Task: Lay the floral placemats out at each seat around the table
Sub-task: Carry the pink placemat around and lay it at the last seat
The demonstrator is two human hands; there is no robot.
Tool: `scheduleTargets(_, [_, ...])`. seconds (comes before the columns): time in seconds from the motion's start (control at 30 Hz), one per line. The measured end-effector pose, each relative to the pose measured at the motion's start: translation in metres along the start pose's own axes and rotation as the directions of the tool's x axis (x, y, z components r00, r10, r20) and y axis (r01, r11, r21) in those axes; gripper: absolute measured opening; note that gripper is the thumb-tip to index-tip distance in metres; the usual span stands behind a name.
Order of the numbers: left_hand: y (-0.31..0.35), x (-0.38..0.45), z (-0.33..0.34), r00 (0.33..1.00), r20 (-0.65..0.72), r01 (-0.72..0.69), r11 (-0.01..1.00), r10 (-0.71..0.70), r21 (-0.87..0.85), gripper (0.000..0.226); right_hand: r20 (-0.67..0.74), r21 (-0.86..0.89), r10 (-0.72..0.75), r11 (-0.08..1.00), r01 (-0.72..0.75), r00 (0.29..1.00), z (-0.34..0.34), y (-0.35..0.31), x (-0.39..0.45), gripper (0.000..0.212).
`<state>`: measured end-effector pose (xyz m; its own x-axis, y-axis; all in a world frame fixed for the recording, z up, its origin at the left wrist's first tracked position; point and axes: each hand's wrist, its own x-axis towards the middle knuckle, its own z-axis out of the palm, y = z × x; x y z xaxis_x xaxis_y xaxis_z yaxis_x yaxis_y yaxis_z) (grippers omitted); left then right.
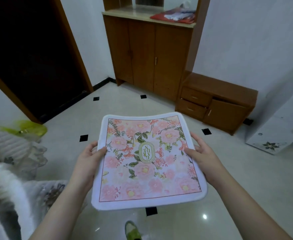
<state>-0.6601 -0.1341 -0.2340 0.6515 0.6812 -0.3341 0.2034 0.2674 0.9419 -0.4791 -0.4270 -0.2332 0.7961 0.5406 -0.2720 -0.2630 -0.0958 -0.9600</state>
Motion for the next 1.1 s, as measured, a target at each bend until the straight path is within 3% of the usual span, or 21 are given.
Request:
scheduleTargets(0.53, [0.056, 0.172, -0.117, 0.986, -0.166, -0.011, 0.992, -0.010, -0.124, 0.019, 0.141, -0.117, 0.041, 0.993, -0.024, 0.989, 0.162, -0.046, 0.209, 0.055])
scheduleTargets(1.1, [0.114, 0.353, -0.131, 0.913, -0.407, 0.005, 1.000, -0.007, -0.007, 0.021, 0.301, -0.249, 0.068, 0.969, 0.010, 0.951, 0.243, -0.099, 0.457, 0.050])
